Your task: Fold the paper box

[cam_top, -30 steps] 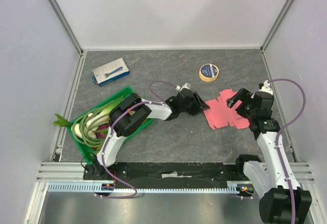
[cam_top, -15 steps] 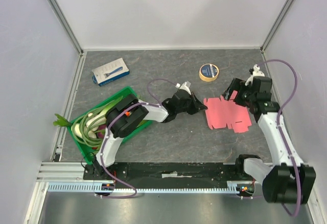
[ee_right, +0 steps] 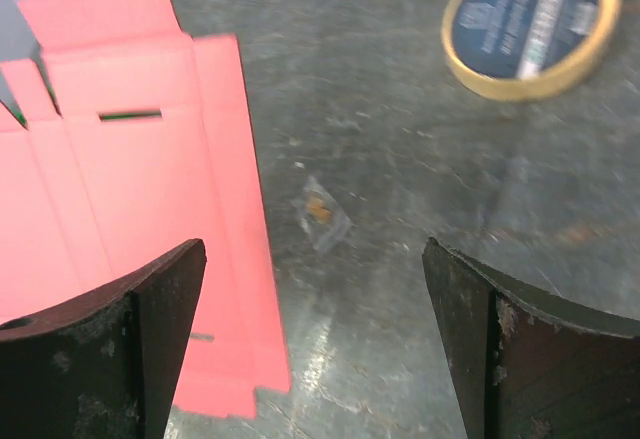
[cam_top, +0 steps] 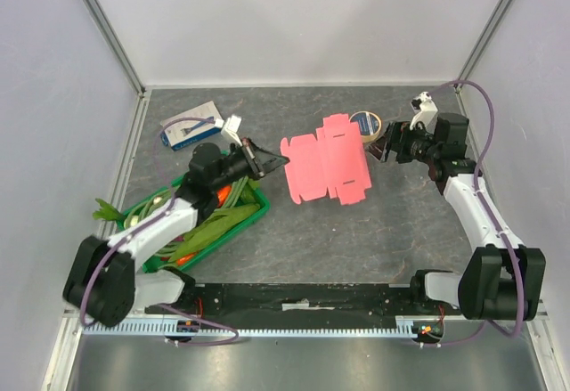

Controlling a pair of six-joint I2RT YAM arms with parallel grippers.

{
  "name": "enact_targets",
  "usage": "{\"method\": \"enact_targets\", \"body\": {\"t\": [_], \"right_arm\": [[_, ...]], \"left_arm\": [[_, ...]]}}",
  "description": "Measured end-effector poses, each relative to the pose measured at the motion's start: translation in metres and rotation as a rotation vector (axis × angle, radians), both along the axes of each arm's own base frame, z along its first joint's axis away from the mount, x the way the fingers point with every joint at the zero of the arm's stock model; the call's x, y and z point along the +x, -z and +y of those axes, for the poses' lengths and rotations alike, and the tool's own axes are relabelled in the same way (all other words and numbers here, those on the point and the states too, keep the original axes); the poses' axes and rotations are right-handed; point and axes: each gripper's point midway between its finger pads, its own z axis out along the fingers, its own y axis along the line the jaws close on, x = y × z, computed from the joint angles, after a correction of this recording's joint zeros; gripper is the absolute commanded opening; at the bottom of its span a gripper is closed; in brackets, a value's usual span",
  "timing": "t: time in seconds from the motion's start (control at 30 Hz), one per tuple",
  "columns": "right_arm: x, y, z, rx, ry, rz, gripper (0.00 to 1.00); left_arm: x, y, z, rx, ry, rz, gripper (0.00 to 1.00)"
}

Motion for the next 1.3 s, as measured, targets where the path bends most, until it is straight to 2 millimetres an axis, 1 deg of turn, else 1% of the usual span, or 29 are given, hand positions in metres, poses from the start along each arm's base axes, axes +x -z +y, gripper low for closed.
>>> {"method": "enact_targets", "body": {"t": [0.07,0.13,0.23,0.3,0.33,0.37,0.43,0.47,0.5,0.53,0.57,0.6,0.63,0.7,0.77,0.8,0.83,0.87,0.9,0.93,0.97,1.0,1.03,1.1,1.17,1.2,1.27,1.3], "right_arm": [[0.001,-0.007,0.011,0.04,-0.068,-0.035,0.97],[0.002,-0.017,0.024,0.1,-0.137,-0.089,0.97],[-0.004,-0.03,0.045,0.222,-0.254,-0.141,0.96],[-0.009,-0.034,0.055,0.275,-0.316,-0.151,0.91],[-0.011,-0.036,0.06,0.295,-0.346,-0.155,0.9],[-0.013,-0.039,0.065,0.324,-0.374,-0.153,0.82],[-0.02,-0.046,0.075,0.371,-0.432,-0.169,0.73],[-0.023,-0.05,0.081,0.394,-0.459,-0.173,0.62],[-0.028,-0.053,0.088,0.419,-0.492,-0.171,0.55],[-0.036,-0.058,0.097,0.443,-0.534,-0.174,0.41],[-0.041,-0.061,0.103,0.463,-0.556,-0.173,0.36],[-0.047,-0.063,0.107,0.48,-0.581,-0.178,0.35],[-0.053,-0.066,0.11,0.494,-0.601,-0.184,0.4],[-0.059,-0.069,0.112,0.513,-0.617,-0.19,0.4],[-0.062,-0.074,0.112,0.519,-0.623,-0.205,0.36],[-0.062,-0.077,0.112,0.522,-0.625,-0.214,0.26],[-0.063,-0.079,0.112,0.523,-0.627,-0.219,0.08],[-0.063,-0.08,0.112,0.525,-0.63,-0.226,0.0],[-0.064,-0.082,0.112,0.528,-0.632,-0.232,0.0],[-0.066,-0.083,0.112,0.539,-0.634,-0.226,0.0],[-0.067,-0.084,0.113,0.545,-0.636,-0.226,0.0],[-0.068,-0.085,0.113,0.551,-0.636,-0.225,0.0],[-0.069,-0.087,0.113,0.555,-0.638,-0.227,0.0],[-0.07,-0.09,0.114,0.561,-0.642,-0.237,0.0],[-0.071,-0.091,0.116,0.552,-0.647,-0.249,0.0],[-0.07,-0.089,0.116,0.543,-0.643,-0.246,0.0],[-0.068,-0.085,0.12,0.507,-0.636,-0.232,0.0],[-0.066,-0.082,0.123,0.483,-0.632,-0.225,0.0]], "left_arm": [[-0.013,-0.008,0.01,0.019,0.009,-0.019,0.02],[-0.031,-0.022,0.016,0.032,0.036,-0.065,0.02],[-0.051,-0.044,0.024,0.032,0.058,-0.144,0.02],[-0.058,-0.052,0.027,0.031,0.064,-0.176,0.02],[-0.06,-0.052,0.028,0.031,0.066,-0.179,0.02],[-0.061,-0.05,0.029,0.033,0.066,-0.178,0.02],[-0.064,-0.037,0.03,0.04,0.068,-0.155,0.02],[-0.065,-0.028,0.03,0.043,0.07,-0.14,0.02],[-0.066,-0.02,0.03,0.047,0.07,-0.123,0.02],[-0.067,-0.013,0.031,0.051,0.071,-0.104,0.02],[-0.068,-0.007,0.031,0.056,0.069,-0.089,0.02],[-0.068,-0.003,0.032,0.058,0.068,-0.078,0.02],[-0.068,-0.003,0.032,0.058,0.063,-0.076,0.02],[-0.068,-0.005,0.035,0.052,0.046,-0.088,0.02],[-0.069,-0.01,0.037,0.039,0.029,-0.109,0.02],[-0.069,-0.014,0.039,0.032,0.02,-0.122,0.02],[-0.069,-0.016,0.04,0.027,0.013,-0.13,0.02],[-0.069,-0.019,0.041,0.021,0.007,-0.142,0.04],[-0.069,-0.021,0.041,0.018,0.004,-0.148,0.15],[-0.069,-0.022,0.042,0.016,0.004,-0.154,0.23],[-0.069,-0.022,0.042,0.021,0.003,-0.159,0.34],[-0.07,-0.02,0.043,0.031,0.002,-0.161,0.52],[-0.07,-0.017,0.045,0.047,-0.004,-0.158,0.65],[-0.069,-0.013,0.051,0.092,-0.036,-0.165,0.85],[-0.07,-0.015,0.064,0.137,-0.093,-0.188,0.9],[-0.071,-0.02,0.07,0.152,-0.119,-0.208,0.88],[-0.072,-0.038,0.084,0.178,-0.186,-0.273,0.76],[-0.072,-0.047,0.088,0.193,-0.205,-0.3,0.69]]}}
